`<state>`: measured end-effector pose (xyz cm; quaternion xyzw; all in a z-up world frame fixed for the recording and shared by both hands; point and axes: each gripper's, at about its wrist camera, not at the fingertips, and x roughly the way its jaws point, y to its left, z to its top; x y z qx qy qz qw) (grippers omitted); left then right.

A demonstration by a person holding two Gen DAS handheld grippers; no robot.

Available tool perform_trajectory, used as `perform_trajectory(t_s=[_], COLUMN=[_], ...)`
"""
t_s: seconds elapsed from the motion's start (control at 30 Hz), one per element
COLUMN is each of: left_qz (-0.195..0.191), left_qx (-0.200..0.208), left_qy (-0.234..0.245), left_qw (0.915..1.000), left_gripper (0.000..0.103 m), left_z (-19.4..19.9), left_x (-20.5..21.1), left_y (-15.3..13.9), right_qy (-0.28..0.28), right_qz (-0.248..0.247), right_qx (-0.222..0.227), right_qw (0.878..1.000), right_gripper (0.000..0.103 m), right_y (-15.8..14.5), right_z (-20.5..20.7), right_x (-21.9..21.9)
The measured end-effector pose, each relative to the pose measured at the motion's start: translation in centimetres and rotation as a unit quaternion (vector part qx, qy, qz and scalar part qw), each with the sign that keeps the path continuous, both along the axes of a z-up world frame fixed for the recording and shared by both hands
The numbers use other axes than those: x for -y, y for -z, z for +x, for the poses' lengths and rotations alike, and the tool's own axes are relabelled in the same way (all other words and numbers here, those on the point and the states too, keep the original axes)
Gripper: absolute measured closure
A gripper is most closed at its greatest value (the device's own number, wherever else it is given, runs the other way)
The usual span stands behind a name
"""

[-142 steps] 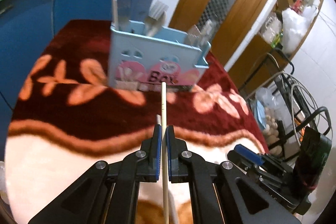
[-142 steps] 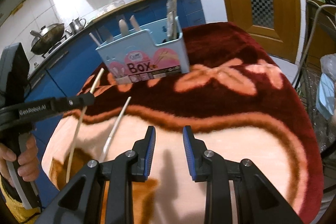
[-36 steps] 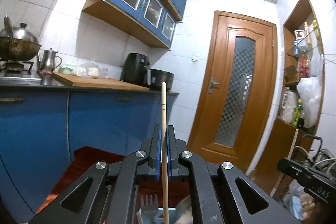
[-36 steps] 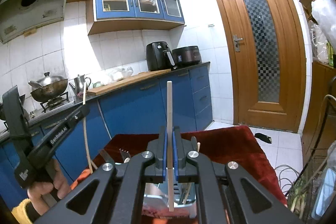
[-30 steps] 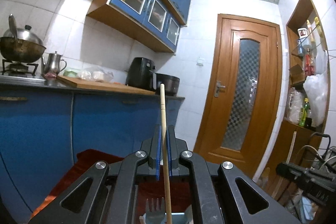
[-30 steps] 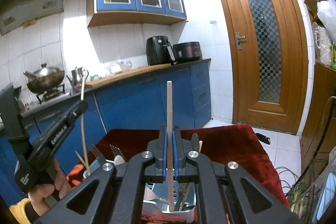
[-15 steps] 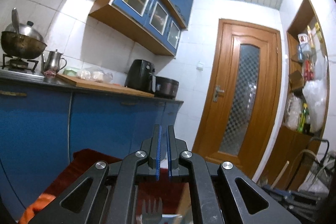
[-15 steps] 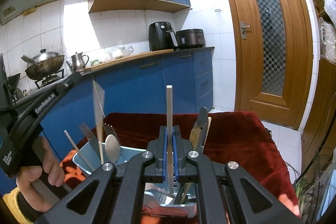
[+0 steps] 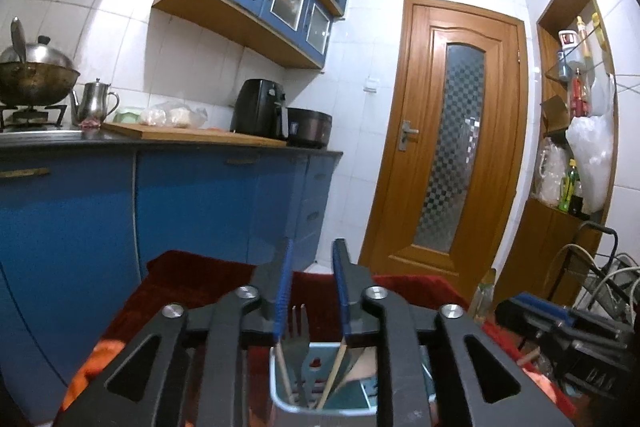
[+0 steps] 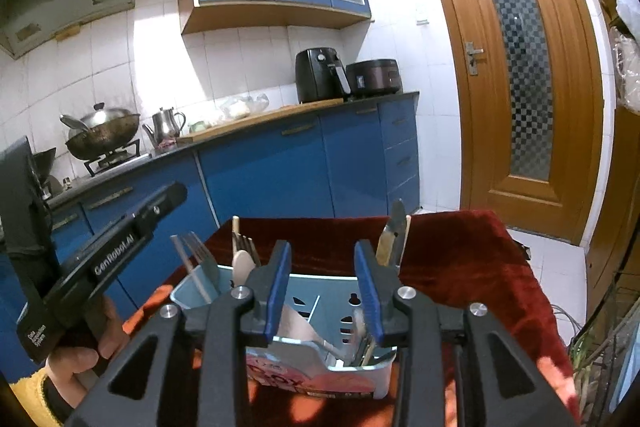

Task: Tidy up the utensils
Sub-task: 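Lower both chopsticks into the caddy and open both tools, then withdraw both open tools back from the caddy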

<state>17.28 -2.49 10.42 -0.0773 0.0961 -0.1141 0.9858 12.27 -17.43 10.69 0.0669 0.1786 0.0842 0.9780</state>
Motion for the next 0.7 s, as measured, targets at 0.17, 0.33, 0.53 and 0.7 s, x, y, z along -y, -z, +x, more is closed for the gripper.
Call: perform_trajectory(t_s=[0.17, 0.33, 0.53, 0.7], left_qz=[0.012, 0.022, 0.031, 0.046], left_qx=[-0.012, -0.027, -0.045, -0.052], left_qy=[0.0, 0.002, 0.006, 0.003], left_qw=[0.9999, 0.9994, 0.9985, 0.9976], left_gripper=[0.07, 0.07, 0.07, 0.07], left_z=[-2.1, -4.3, -6.8, -8.9], left_x=[-0.7, -1.2, -1.7, -2.0], left_y=[-0.6, -1.3, -1.9, -2.2], right_qy=[-0.003, -0.011, -0.019, -0.019], right_qz=[0.006, 0.015, 0.023, 0.022], right_qx=[0.008, 0.01, 0.014, 0.009], right_qw=[1.0, 1.0, 0.999, 1.0], right_gripper=[0.066, 0.066, 0.066, 0.066], right_y=[-0.9, -1.8, -2.8, -3.3], right_z=[-2.0, -4.1, -6.9, -8.9], right_x=[-0.1, -0.3, -0.8, -1.2])
